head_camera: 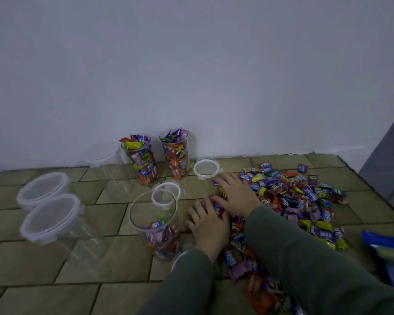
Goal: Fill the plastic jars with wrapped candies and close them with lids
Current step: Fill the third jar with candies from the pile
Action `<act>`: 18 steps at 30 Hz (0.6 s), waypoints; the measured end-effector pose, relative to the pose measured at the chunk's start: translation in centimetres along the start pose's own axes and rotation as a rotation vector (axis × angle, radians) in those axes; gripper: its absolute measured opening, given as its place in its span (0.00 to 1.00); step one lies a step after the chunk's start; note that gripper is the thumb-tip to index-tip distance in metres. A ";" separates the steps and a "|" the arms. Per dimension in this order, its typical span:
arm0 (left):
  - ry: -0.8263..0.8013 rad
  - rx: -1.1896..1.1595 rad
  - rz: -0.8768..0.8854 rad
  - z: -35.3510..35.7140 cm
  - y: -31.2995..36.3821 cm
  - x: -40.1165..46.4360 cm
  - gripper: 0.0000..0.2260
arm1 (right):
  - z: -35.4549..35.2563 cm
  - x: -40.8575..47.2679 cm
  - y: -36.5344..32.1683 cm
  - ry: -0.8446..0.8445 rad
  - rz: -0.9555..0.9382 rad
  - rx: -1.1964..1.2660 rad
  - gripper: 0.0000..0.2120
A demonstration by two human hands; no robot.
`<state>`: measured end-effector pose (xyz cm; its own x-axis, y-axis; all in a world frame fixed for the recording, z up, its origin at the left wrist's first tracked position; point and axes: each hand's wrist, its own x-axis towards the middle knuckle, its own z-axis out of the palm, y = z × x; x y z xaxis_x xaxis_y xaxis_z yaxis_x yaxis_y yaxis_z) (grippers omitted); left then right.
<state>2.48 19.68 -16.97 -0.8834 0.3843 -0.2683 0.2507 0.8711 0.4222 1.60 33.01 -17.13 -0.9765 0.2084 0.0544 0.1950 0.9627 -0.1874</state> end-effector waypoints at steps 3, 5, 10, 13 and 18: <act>0.123 0.100 0.038 0.4 -0.4 1.0 0.27 | 0.9 0.9 0.1 -0.055 0.037 0.066 0.26; 0.173 0.164 0.050 0.6 -0.3 1.6 0.26 | 1.1 1.1 0.2 -0.018 0.077 0.090 0.26; 0.311 0.207 0.149 0.5 -0.2 2.5 0.17 | 1.3 1.6 0.3 0.074 0.113 0.050 0.23; 0.262 0.181 0.153 0.4 -0.1 2.9 0.17 | 1.6 1.9 0.2 0.135 0.148 0.065 0.18; 0.213 0.170 0.116 -0.5 0.3 3.5 0.17 | 2.0 1.8 0.1 0.201 0.162 0.095 0.15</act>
<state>-0.74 21.13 -17.37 -0.9036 0.4272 -0.0315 0.4018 0.8708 0.2833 -0.36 33.17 -19.01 -0.8937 0.3974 0.2082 0.3285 0.8957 -0.2998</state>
